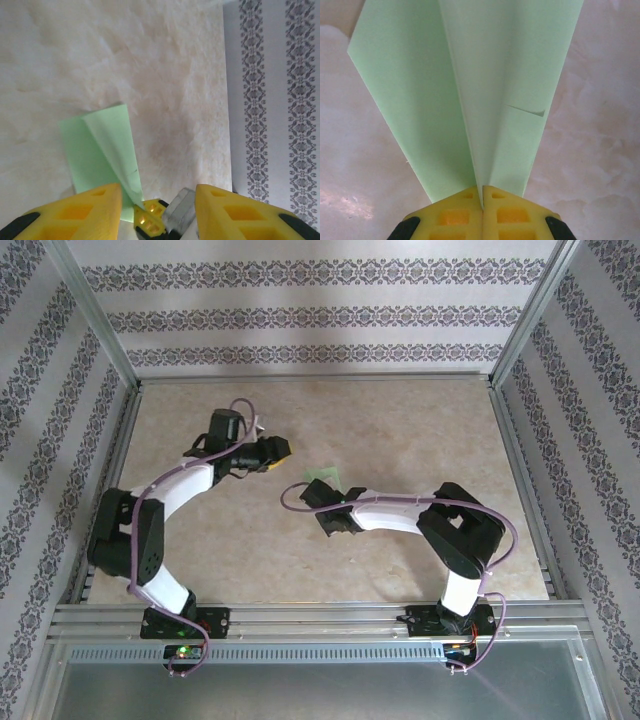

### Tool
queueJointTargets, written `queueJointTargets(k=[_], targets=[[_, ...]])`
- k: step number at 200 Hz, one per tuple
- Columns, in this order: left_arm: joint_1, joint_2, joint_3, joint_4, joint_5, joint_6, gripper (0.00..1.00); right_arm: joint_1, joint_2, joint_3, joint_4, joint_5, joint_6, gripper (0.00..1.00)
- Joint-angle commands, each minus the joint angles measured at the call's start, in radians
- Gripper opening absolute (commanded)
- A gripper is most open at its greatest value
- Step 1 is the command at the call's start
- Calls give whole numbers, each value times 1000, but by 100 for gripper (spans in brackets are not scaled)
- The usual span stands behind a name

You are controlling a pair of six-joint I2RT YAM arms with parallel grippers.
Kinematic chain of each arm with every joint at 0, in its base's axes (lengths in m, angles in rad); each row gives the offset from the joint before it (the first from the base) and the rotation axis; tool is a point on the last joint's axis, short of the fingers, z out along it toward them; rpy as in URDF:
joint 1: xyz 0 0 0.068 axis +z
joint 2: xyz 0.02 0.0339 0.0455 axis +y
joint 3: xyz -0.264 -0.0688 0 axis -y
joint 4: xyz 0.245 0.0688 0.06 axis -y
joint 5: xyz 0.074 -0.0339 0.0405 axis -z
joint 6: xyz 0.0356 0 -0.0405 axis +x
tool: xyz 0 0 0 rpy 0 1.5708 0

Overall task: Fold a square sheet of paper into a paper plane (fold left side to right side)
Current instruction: Fourth fold the wing at the center of the table.

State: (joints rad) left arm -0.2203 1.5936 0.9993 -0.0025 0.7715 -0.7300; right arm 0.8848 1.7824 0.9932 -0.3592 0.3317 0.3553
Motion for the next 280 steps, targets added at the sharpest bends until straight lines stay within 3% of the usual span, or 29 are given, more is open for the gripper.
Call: queueJointTargets(k=[1,29,85,124,175,280], targets=[[47,-50,-31,-134,27,88,43,-50,-47,-25,12,-188,-12,0],[48,-51,-26,-220,39,150,43,-136,-63,-54,50,-423,1,0],[-23,19,-78,-111,92,90,43,-260,-60,-112,137,-702,40,0],[-107,98,-50,-50,82,51,42,-308,-43,-153,202,-764,74,0],[-198,215,41,-90,-7,47,43,-341,-31,-181,254,-801,100,0],[-259,370,173,-111,-83,-2,46,-348,-25,-188,272,-800,103,0]])
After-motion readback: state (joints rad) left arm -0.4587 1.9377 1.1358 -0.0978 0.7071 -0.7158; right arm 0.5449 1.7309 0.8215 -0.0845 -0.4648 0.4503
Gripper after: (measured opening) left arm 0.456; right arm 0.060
